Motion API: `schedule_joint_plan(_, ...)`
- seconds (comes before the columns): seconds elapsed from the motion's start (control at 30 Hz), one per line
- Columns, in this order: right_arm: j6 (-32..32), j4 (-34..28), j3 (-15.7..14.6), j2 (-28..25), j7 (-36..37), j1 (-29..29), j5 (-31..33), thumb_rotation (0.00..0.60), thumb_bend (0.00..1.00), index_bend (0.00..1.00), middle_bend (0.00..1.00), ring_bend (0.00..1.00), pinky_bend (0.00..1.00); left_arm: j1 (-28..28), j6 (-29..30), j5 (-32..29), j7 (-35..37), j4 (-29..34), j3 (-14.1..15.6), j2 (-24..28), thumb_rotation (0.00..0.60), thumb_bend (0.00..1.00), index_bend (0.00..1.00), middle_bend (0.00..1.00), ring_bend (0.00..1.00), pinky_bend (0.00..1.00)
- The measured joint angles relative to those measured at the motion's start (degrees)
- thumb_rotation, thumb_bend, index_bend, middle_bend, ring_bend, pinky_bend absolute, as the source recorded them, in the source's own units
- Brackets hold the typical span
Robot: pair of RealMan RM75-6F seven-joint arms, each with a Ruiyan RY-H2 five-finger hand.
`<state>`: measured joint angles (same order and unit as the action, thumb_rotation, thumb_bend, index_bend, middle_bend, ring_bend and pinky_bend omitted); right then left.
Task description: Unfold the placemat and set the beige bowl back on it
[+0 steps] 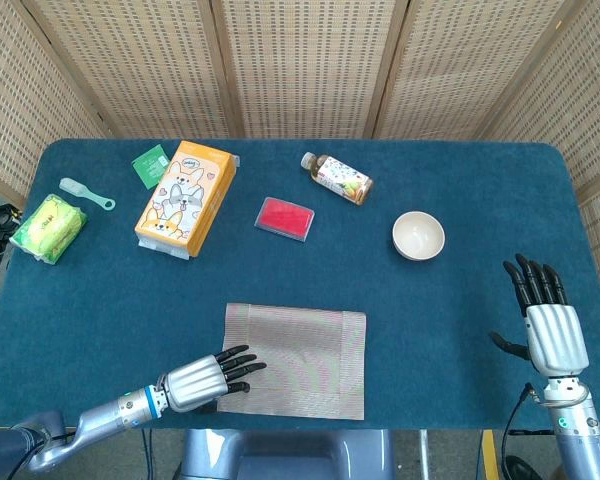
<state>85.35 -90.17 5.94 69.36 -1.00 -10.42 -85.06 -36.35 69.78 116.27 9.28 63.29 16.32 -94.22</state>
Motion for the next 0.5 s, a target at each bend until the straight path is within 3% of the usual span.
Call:
schedule_joint_plan(0.13,-0.02,-0.07,0.02,-0.08,0.05,0.12,-0.1,0.6,0.06,0.0,0.0,0.0,0.0,-0.62,-0.2,-0.23,0.28,-0.09,-0.11,-0.77,0.6,0.24,0.3,0.0,0.0,0.0)
schedule_joint_plan(0.5,0.27,-0.54,0.21,-0.36,0.11,0.42,-0.64,0.6,0.06,0.0,0.0,0.0,0.0,-1.95,-1.34,-1.41,-0.03,0.12,-0.53,-1.87,0.6,0.32,0.31,0.0,0.0,0.0)
